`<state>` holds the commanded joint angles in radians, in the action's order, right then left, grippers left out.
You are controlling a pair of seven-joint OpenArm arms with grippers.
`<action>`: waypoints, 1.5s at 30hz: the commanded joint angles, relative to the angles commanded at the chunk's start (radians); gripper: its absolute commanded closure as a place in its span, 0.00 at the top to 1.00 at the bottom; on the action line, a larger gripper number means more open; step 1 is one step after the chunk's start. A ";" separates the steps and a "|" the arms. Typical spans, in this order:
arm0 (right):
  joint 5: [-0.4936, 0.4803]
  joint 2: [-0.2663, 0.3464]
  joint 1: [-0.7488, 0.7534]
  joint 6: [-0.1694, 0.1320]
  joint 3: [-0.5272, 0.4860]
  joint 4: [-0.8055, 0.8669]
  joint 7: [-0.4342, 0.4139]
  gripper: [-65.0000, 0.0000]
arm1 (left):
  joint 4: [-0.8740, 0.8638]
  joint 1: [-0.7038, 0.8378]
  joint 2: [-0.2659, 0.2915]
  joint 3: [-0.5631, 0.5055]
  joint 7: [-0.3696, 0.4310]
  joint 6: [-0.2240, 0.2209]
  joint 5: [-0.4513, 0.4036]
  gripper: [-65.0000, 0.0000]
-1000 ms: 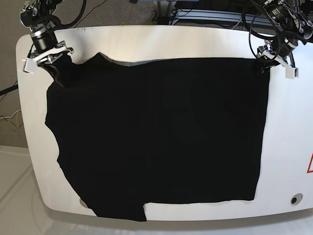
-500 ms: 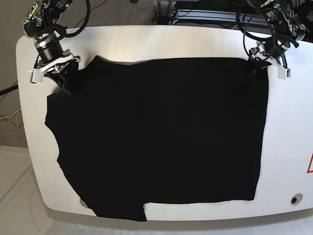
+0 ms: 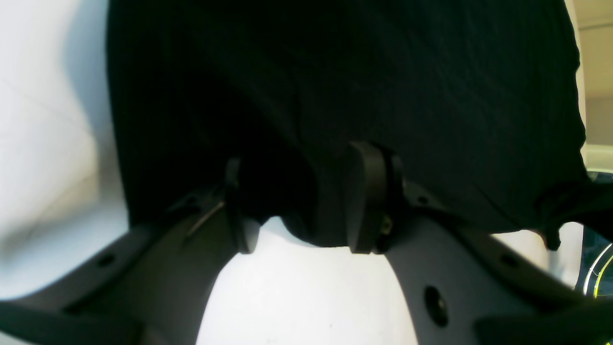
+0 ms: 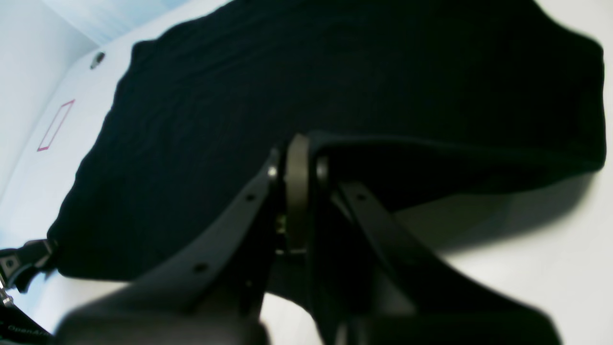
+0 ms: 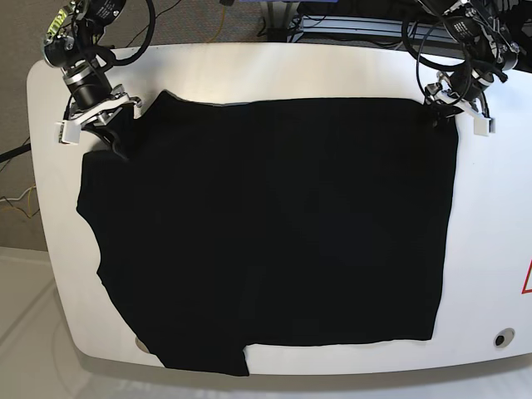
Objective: Fold the T-shirt properly
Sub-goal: 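Hold the shoulder corners raised with both grippers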
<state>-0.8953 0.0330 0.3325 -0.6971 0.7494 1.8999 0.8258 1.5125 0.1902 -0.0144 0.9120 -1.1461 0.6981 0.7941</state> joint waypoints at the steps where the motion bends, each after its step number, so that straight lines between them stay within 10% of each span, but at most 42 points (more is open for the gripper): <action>1: 0.001 0.000 0.000 0.000 0.000 0.001 -0.001 0.00 | 0.003 0.001 0.000 0.005 0.001 0.000 0.000 0.37; 23: 0.001 -0.005 0.001 -0.001 -0.002 0.013 -0.013 0.00 | 0.022 0.040 0.012 0.042 0.088 0.000 -0.023 0.46; 31: -0.001 -0.006 -0.001 -0.001 -0.002 0.019 -0.016 0.00 | 0.016 0.027 0.012 0.043 0.075 0.000 -0.014 0.26; 33: -0.003 -0.005 -0.005 -0.001 0.001 0.016 -0.012 0.00 | 0.022 0.025 0.005 0.052 0.062 0.000 -0.004 0.00; 45: 0.001 -0.007 -0.003 -0.001 0.000 0.014 -0.014 0.01 | 0.020 0.058 -0.066 0.048 0.075 0.000 0.032 0.07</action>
<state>-0.8938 0.0262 0.3299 -0.6981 0.7491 1.9137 0.8113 1.5322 0.2481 -0.0805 0.9597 -1.0710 0.6981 0.8258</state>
